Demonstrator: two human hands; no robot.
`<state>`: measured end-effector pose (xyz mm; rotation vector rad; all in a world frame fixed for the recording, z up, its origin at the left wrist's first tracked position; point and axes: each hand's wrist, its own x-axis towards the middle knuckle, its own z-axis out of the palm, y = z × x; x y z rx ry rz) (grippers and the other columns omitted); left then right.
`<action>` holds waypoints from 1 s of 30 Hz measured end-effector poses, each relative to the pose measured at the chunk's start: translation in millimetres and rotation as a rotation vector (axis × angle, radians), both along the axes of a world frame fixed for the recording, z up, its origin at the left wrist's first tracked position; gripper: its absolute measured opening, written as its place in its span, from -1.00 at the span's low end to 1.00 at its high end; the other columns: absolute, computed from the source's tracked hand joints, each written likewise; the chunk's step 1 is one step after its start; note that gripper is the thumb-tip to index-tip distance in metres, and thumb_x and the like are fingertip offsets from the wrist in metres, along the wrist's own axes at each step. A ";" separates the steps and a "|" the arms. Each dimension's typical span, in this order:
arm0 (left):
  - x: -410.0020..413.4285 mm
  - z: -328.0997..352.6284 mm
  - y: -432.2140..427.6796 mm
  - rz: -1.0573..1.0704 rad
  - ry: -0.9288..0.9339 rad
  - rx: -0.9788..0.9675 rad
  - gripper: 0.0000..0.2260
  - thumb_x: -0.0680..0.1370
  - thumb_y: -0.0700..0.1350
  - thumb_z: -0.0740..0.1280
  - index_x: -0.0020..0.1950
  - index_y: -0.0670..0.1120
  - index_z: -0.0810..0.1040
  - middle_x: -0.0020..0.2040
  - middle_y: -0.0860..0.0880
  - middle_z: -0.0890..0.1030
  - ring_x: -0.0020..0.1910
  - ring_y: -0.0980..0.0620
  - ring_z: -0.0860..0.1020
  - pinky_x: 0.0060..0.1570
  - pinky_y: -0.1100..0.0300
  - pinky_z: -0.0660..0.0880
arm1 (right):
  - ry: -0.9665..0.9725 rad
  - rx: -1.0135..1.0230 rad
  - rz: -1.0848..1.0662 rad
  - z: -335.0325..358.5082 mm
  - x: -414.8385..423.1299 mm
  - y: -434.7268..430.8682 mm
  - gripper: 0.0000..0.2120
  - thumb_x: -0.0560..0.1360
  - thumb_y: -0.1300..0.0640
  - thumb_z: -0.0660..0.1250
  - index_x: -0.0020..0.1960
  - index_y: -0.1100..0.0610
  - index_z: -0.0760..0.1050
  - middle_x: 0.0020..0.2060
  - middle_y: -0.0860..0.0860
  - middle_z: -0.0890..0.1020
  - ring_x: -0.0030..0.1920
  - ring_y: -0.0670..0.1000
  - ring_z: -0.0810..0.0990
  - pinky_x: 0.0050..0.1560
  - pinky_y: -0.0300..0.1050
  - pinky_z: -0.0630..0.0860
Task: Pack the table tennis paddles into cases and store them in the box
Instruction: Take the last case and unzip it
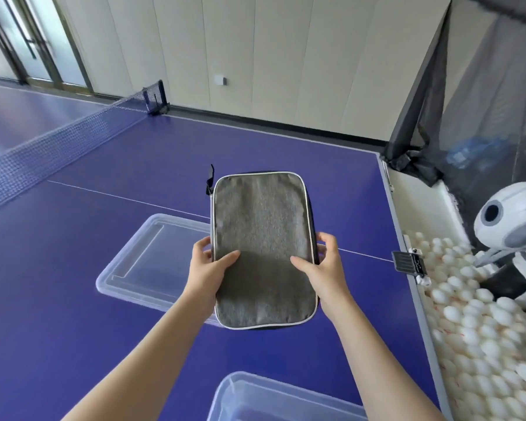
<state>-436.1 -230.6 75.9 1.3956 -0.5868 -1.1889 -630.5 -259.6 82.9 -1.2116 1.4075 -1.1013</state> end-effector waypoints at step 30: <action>470.4 31.9 417.7 0.267 -0.964 0.024 -0.75 0.43 -0.11 0.49 0.05 0.01 0.52 -0.17 0.12 0.58 -0.13 0.00 0.55 -0.14 0.19 0.40 | 0.494 -0.700 0.721 95.6 537.0 291.9 -0.82 0.51 0.12 0.33 0.05 0.15 0.61 -0.13 -0.01 0.41 0.00 0.01 0.42 0.14 -0.07 0.42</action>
